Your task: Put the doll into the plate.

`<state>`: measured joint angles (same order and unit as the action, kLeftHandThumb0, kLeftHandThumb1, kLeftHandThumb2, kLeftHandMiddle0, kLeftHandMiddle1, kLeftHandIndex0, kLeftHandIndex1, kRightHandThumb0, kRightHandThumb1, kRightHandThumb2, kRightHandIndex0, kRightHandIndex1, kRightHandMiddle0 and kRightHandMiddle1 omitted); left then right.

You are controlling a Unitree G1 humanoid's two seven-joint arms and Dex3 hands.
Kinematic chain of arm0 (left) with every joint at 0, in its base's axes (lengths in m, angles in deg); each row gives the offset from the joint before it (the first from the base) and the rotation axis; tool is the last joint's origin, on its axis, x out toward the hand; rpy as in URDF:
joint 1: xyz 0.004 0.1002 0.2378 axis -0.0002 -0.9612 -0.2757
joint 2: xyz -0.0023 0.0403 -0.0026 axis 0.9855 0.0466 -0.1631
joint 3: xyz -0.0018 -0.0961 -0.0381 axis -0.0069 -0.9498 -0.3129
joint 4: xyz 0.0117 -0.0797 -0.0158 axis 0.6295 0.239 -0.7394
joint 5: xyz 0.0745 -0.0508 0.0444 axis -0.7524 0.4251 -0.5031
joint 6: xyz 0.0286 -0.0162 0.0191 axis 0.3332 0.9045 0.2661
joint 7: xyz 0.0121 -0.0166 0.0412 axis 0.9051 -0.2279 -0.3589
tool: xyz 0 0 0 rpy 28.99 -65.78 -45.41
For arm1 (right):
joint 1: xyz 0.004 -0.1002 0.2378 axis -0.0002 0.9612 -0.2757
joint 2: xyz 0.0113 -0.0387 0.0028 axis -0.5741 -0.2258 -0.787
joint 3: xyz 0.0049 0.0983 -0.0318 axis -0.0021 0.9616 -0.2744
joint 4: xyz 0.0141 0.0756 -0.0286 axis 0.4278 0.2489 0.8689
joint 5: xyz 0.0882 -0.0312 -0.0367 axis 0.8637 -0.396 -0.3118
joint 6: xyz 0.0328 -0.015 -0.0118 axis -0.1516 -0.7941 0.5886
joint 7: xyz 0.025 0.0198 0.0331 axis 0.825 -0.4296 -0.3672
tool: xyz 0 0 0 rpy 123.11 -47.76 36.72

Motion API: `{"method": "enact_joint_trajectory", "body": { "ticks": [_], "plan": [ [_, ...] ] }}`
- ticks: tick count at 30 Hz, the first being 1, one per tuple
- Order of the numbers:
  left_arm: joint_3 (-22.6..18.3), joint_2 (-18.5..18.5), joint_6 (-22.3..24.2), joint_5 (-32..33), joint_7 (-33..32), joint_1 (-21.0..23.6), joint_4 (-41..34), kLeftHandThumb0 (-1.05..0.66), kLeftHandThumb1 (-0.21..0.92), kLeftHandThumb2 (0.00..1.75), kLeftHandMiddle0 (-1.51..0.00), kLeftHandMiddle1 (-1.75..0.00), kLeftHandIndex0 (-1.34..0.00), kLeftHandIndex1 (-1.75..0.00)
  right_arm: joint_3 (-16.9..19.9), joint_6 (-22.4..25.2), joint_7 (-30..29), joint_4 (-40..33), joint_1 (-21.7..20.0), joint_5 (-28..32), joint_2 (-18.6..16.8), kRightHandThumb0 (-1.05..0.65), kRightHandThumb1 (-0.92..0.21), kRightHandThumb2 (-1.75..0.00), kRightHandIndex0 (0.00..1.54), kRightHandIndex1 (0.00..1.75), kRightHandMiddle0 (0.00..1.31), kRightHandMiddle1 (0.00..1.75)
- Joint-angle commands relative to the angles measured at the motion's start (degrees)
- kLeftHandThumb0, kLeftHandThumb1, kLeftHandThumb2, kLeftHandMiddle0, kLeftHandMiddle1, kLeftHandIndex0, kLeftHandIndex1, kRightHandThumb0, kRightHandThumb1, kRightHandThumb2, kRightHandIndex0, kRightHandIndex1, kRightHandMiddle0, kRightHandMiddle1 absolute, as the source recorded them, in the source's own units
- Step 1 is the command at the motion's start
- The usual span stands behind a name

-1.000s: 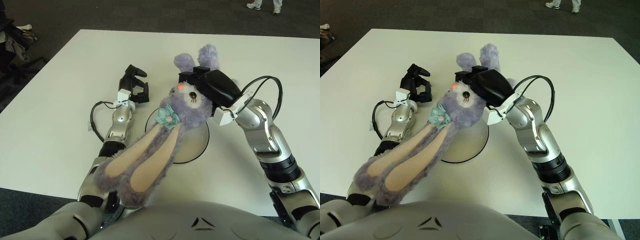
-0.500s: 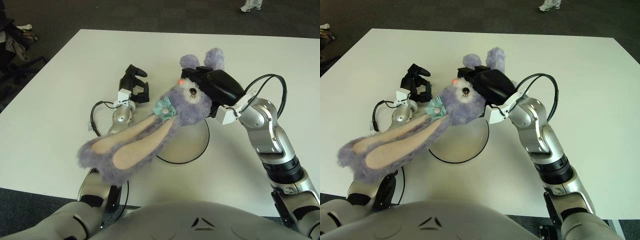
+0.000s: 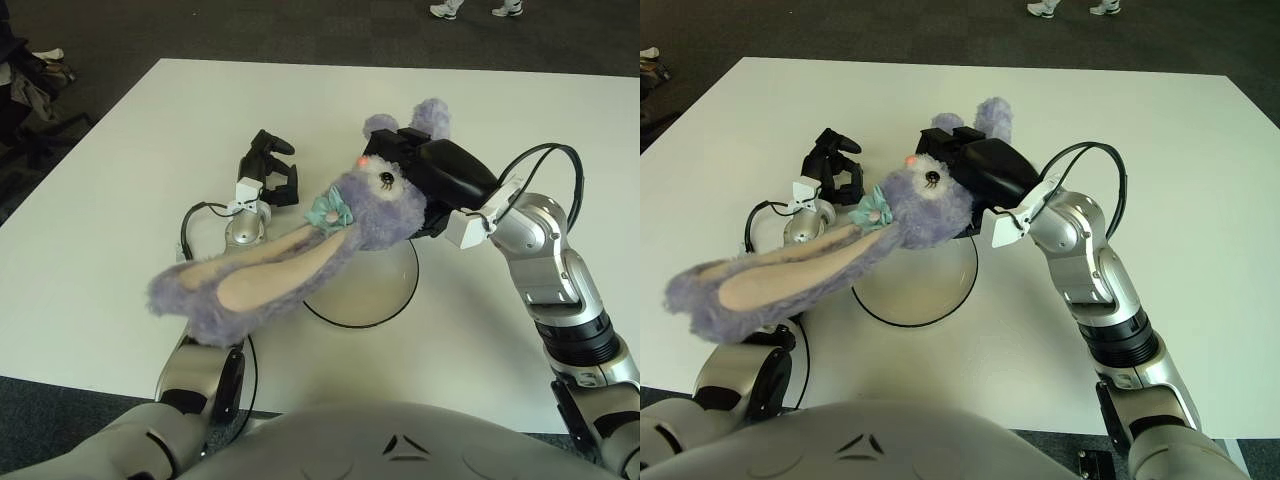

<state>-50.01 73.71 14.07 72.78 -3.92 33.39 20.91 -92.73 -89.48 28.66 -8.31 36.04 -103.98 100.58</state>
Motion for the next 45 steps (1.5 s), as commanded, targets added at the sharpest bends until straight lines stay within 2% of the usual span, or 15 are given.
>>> {"method": "enact_joint_trajectory", "body": {
  "ticks": [1, 14, 18, 23, 26, 32, 38, 45],
  "plan": [
    [0.7, -0.8, 0.4, -0.9, 0.0, -4.7, 4.1, -0.01, 0.28, 1.36, -0.52, -1.75, -0.51, -1.75, 1.1, -1.9, -0.8, 0.7, -0.8, 1.5, 0.8, -0.02, -0.12, -1.37, 0.08, 1.36, 0.00, 1.25],
    [1.3, -0.2, 0.6, -1.1, 0.7, -4.4, 4.7, -0.01, 0.24, 1.41, -0.56, -1.75, -0.54, -1.75, 1.8, -2.1, 1.1, 0.7, -0.4, 5.1, 2.1, 0.04, -0.15, -1.41, 0.08, 1.24, 0.00, 1.17],
    [1.5, -0.1, 0.6, -1.2, 0.5, -4.2, 4.9, -0.01, 0.24, 1.42, -0.56, -1.75, -0.54, -1.75, 1.9, -1.8, 1.6, 0.5, -0.4, 5.8, 2.5, 0.01, -0.16, -1.39, 0.07, 1.20, 0.00, 1.15],
    [1.8, 0.1, 0.3, -2.1, -0.9, -3.8, 5.7, -0.01, 0.23, 1.43, -0.57, -1.75, -0.55, -1.75, 2.2, -1.7, 2.9, 0.2, 0.0, 7.4, 3.1, -0.12, -0.24, -1.30, 0.09, 1.02, 0.00, 1.06],
    [1.7, 0.0, -0.1, -2.4, -1.4, -3.7, 6.1, -0.01, 0.22, 1.43, -0.57, -1.75, -0.56, -1.75, 2.2, -1.7, 3.2, 0.2, 0.0, 7.8, 3.3, -0.13, -0.27, -1.29, 0.09, 0.97, 0.00, 1.03],
    [1.9, -0.1, -1.2, -3.2, -2.7, -3.3, 7.2, -0.01, 0.22, 1.44, -0.57, -1.75, -0.56, -1.75, 2.3, -1.0, 4.8, -0.4, 0.0, 9.0, 4.1, -0.05, -0.33, -1.34, 0.09, 0.86, 0.00, 0.99],
    [2.1, 0.0, -1.6, -3.8, -3.7, -3.0, 7.9, -0.01, 0.23, 1.43, -0.57, -1.75, -0.55, -1.75, 2.3, -0.4, 5.6, -0.8, -0.1, 9.6, 4.6, -0.02, -0.34, -1.35, 0.09, 0.82, 0.00, 0.98],
    [2.3, -0.2, -1.1, -4.5, -4.5, -2.6, 8.5, -0.01, 0.22, 1.39, -0.70, -1.75, -0.52, -1.61, 2.5, -0.1, 7.3, -1.6, -0.1, 10.9, 6.2, -0.27, -0.31, -1.16, 0.05, 0.71, 0.00, 0.83]
  ]
}}
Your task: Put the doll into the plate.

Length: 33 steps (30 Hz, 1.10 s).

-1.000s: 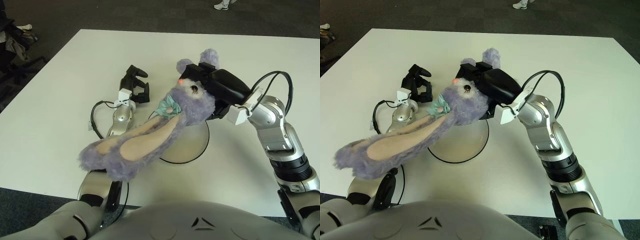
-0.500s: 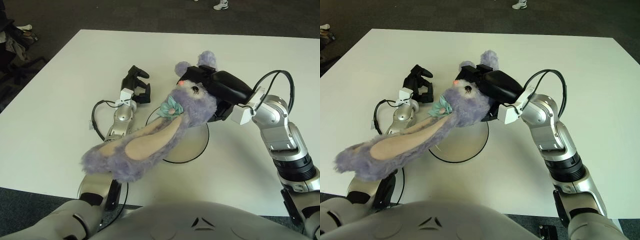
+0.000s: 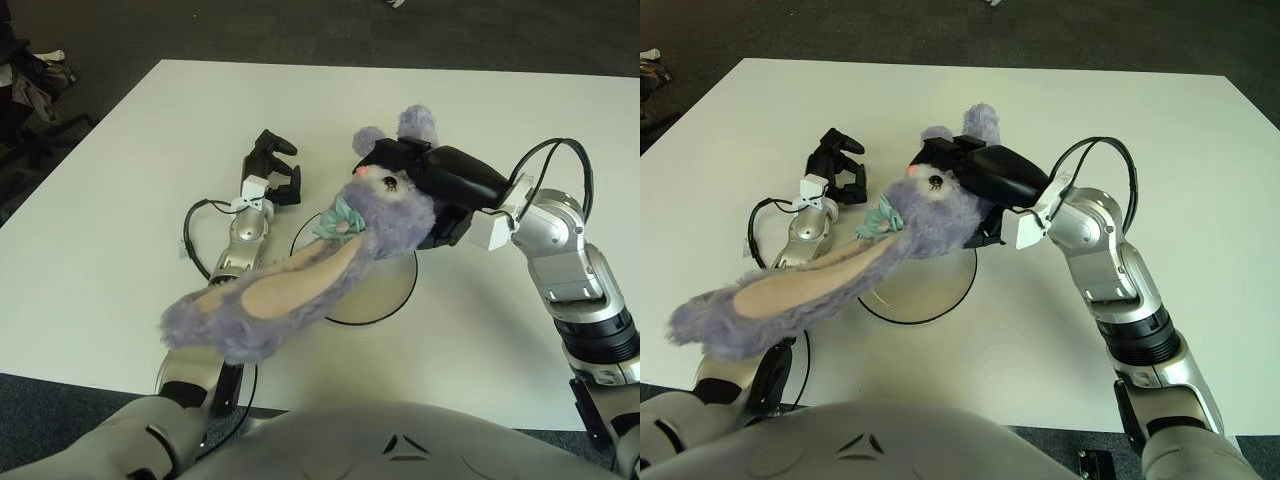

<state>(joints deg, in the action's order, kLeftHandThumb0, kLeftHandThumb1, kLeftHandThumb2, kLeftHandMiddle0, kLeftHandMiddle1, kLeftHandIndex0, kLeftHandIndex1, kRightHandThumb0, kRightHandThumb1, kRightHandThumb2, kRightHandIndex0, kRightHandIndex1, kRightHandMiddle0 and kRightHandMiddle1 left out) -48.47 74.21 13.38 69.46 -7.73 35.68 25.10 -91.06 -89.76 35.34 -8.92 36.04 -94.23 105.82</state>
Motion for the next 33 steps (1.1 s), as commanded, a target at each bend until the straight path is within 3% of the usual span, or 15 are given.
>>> {"method": "enact_joint_trajectory", "body": {
  "ticks": [1, 10, 18, 30, 33],
  "plan": [
    [0.9, -0.7, -0.4, -1.5, -1.0, -4.8, 4.5, -0.01, 0.23, 1.39, -0.70, -1.75, -0.51, -1.61, 0.9, 0.2, 0.7, -1.2, 0.0, 1.2, 1.1, -0.28, -0.30, -1.16, 0.05, 0.70, 0.00, 0.82],
    [2.2, -0.5, 0.9, -4.8, -4.9, -4.1, 5.1, -0.01, 0.24, 1.38, -0.69, -1.75, -0.48, -1.63, 1.3, 1.1, 3.0, -2.2, -0.1, 3.1, 2.9, -0.35, -0.25, -1.11, 0.02, 0.65, 0.00, 0.66],
    [2.6, -0.8, 1.2, -5.5, -6.1, -3.9, 5.4, -0.01, 0.25, 1.36, -0.68, -1.75, -0.48, -1.63, 1.2, 1.3, 5.8, -1.8, -1.1, 5.0, 4.9, -0.43, -0.27, -1.05, 0.00, 0.45, 0.00, 0.48],
    [3.5, -0.6, 1.2, -6.3, -6.4, -3.4, 5.5, -0.01, 0.26, 1.33, -0.67, -1.75, -0.51, -1.56, 0.7, -0.4, 8.1, -0.9, -2.1, 5.9, 7.0, -0.38, -0.22, -1.09, 0.00, 0.11, 0.00, 0.11],
    [3.8, -0.8, 1.2, -6.8, -7.2, -3.7, 4.8, -0.01, 0.25, 1.34, -0.68, -1.75, -0.52, -1.55, 1.7, 2.2, 10.6, -2.1, -3.9, 8.3, 8.0, -0.43, -0.28, -1.07, 0.00, 0.06, 0.00, 0.04]
  ]
}}
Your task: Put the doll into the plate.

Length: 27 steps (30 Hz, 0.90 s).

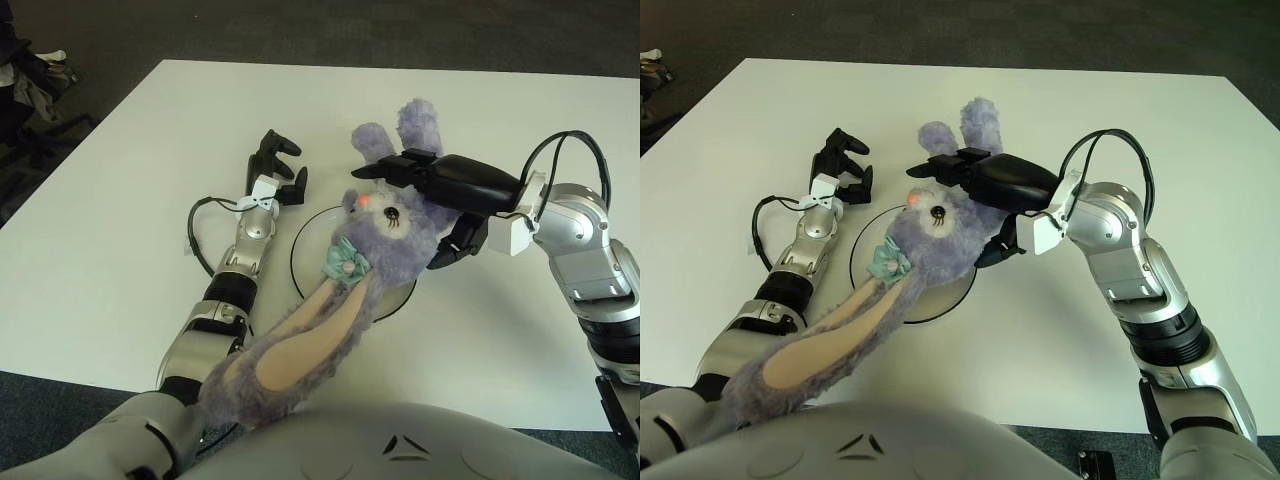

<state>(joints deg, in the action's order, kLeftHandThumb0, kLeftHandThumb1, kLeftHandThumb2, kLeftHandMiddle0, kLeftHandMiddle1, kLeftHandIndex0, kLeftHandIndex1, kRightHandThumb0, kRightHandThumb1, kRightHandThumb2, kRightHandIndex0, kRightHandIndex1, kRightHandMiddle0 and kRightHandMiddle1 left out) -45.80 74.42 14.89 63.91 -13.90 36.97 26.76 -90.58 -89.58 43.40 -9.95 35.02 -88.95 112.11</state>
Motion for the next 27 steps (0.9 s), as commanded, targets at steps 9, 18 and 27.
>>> {"method": "enact_joint_trajectory", "body": {
  "ticks": [9, 18, 27],
  "plan": [
    [1.2, -1.3, 1.1, -1.1, -1.0, -5.3, 2.2, -0.01, 0.29, 1.36, -0.53, -1.75, -0.51, -1.74, 4.3, 6.4, 7.6, -3.0, -5.6, 8.6, 5.7, -0.68, -0.84, -0.68, 0.05, 0.05, 0.00, 0.00],
    [1.5, -1.8, -0.5, -1.6, -2.4, -5.1, 3.0, -0.01, 0.26, 1.39, -0.54, -1.75, -0.53, -1.75, 3.9, 9.9, 9.8, -4.1, -6.1, 10.3, 7.9, -0.71, -0.92, -0.68, 0.01, 0.01, 0.00, 0.00],
    [1.6, -2.4, -1.8, -1.7, -3.7, -4.8, 4.0, -0.01, 0.23, 1.42, -0.56, -1.75, -0.55, -1.75, 3.2, 11.0, 10.7, -5.0, -7.4, 8.8, 9.7, -0.46, -0.73, -0.79, 0.00, 0.00, 0.00, 0.00]
  ]
}}
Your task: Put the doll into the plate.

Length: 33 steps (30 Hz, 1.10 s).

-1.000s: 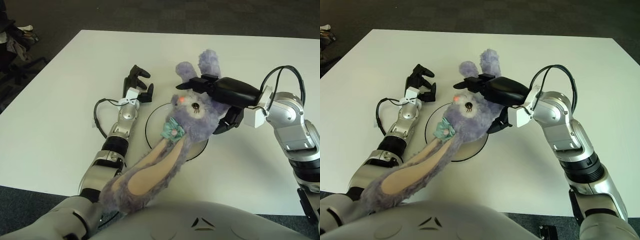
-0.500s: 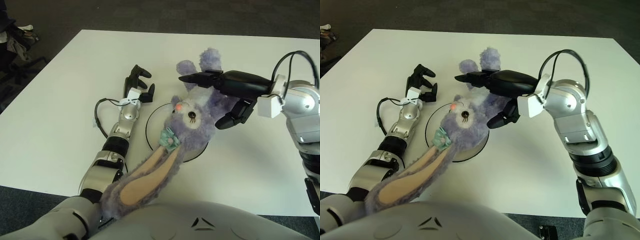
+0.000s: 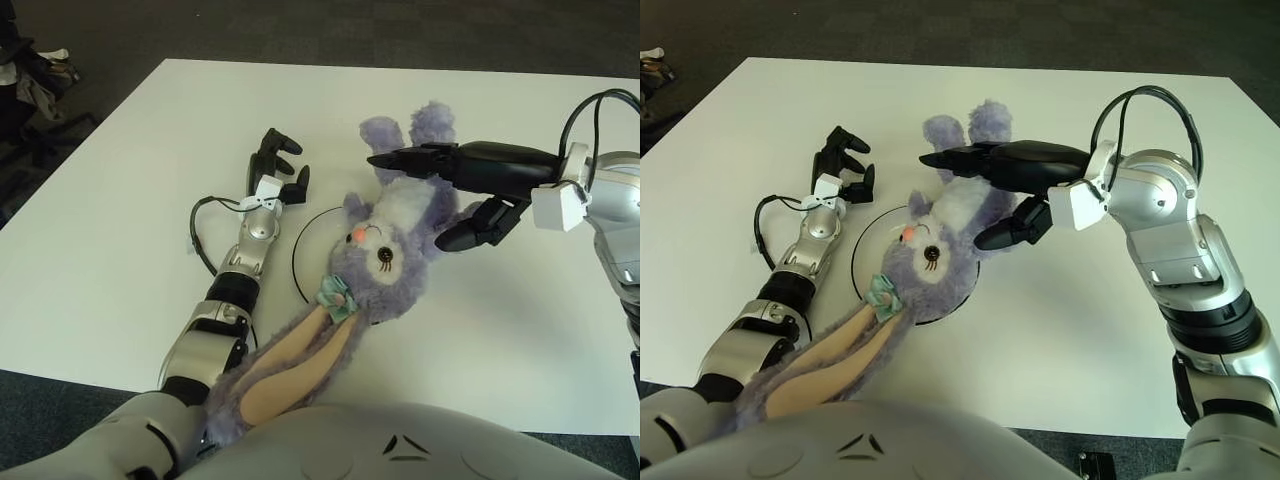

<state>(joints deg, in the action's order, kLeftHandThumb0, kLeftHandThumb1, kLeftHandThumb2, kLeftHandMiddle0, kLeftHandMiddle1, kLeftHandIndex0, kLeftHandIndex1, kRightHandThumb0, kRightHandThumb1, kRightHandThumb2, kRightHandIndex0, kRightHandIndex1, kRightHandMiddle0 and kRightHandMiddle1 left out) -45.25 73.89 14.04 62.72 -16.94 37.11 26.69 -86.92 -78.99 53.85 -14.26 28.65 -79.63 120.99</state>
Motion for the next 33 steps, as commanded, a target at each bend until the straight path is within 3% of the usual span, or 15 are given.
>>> {"method": "enact_joint_trajectory", "body": {
  "ticks": [1, 5, 23, 27, 33],
  "plan": [
    [1.0, -1.8, -1.1, -0.5, -0.6, -4.9, 4.2, -0.01, 0.23, 1.42, -0.56, -1.75, -0.55, -1.75, -0.5, 0.8, 0.2, -0.7, -1.2, -0.6, 0.8, -0.43, -0.70, -0.82, 0.00, 0.00, 0.00, 0.00],
    [1.4, -1.7, -2.3, -1.1, -1.6, -4.8, 5.0, -0.01, 0.23, 1.43, -0.57, -1.75, -0.55, -1.75, -0.5, 2.2, -0.3, -1.2, -1.4, -0.8, 0.6, -0.32, -0.57, -0.93, 0.00, 0.00, 0.00, 0.00],
    [2.4, -2.3, -3.9, -0.6, -0.7, -6.0, 3.3, -0.01, 0.20, 1.46, -0.59, -1.75, -0.57, -1.75, 0.4, 3.7, -2.1, -2.1, -0.9, -0.6, 0.1, -0.07, -0.28, -1.11, 0.00, 0.00, 0.00, 0.00],
    [2.5, -2.2, -2.7, -0.1, 0.8, -6.4, 2.1, -0.01, 0.20, 1.46, -0.59, -1.75, -0.57, -1.75, 0.8, 2.9, -3.1, -2.1, -0.6, -1.6, 0.3, -0.10, -0.26, -1.11, 0.00, 0.00, 0.00, 0.00],
    [2.2, -2.0, -2.7, 0.6, 2.4, -6.6, 2.0, -0.01, 0.23, 1.43, -0.57, -1.75, -0.55, -1.75, 0.9, -3.5, -7.2, -0.6, 2.1, -4.4, -0.6, -0.23, -0.24, -1.08, 0.00, 0.00, 0.00, 0.00]
  ]
}}
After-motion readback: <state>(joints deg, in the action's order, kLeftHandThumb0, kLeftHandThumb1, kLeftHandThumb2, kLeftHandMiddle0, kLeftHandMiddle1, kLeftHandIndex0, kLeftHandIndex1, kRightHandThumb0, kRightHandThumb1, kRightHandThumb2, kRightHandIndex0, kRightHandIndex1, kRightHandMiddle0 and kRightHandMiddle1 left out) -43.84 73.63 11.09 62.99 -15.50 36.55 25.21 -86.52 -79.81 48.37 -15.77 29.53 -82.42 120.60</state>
